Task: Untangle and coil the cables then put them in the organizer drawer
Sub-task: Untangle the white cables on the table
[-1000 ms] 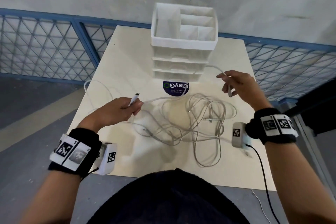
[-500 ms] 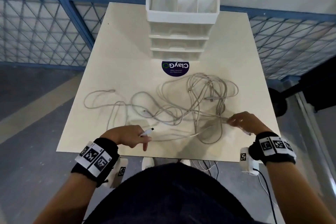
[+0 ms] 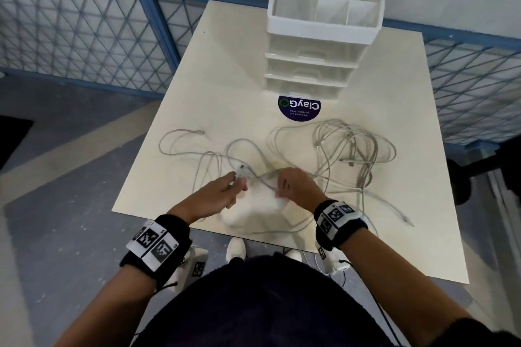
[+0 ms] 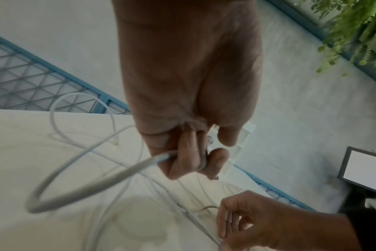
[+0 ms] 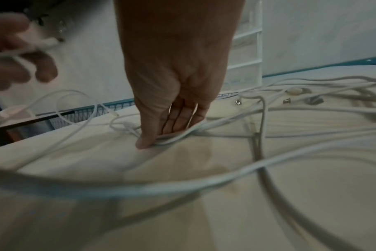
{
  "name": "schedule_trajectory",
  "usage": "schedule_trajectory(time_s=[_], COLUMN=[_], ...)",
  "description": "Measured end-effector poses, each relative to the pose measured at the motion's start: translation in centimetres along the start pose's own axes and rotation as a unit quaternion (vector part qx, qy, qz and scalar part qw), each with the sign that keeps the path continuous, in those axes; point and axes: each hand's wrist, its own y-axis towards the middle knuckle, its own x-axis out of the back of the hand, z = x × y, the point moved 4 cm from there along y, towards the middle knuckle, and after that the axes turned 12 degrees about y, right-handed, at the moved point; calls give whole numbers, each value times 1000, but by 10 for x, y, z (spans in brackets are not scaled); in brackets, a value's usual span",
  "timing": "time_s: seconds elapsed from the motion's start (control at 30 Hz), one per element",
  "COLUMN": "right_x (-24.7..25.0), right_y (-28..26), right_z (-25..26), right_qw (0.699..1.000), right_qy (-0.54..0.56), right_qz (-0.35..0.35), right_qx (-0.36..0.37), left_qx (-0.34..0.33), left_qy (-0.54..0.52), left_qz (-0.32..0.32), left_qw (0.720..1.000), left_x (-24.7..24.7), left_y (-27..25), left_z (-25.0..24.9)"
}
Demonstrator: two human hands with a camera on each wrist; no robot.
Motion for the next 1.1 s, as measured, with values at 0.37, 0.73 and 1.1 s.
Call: schedule_trajectory(time_s=[0.37, 0.73, 1.1], right_x=[51, 64, 74], right_y=[-12, -34, -32], right_z=[19, 38, 42], right_qw=[969, 947, 935], right_qy=[207, 291, 337], right_qz=[-135, -130, -94], right_qx=[27, 45, 53], left_qx=[-37, -154, -204], left_qy=[-174, -350, -298], left_qz=[-95, -72, -79], left_qw=[979, 921, 929], left_x=[10, 6, 5], left_y=[31, 63, 65], left_z=[-17, -85, -106])
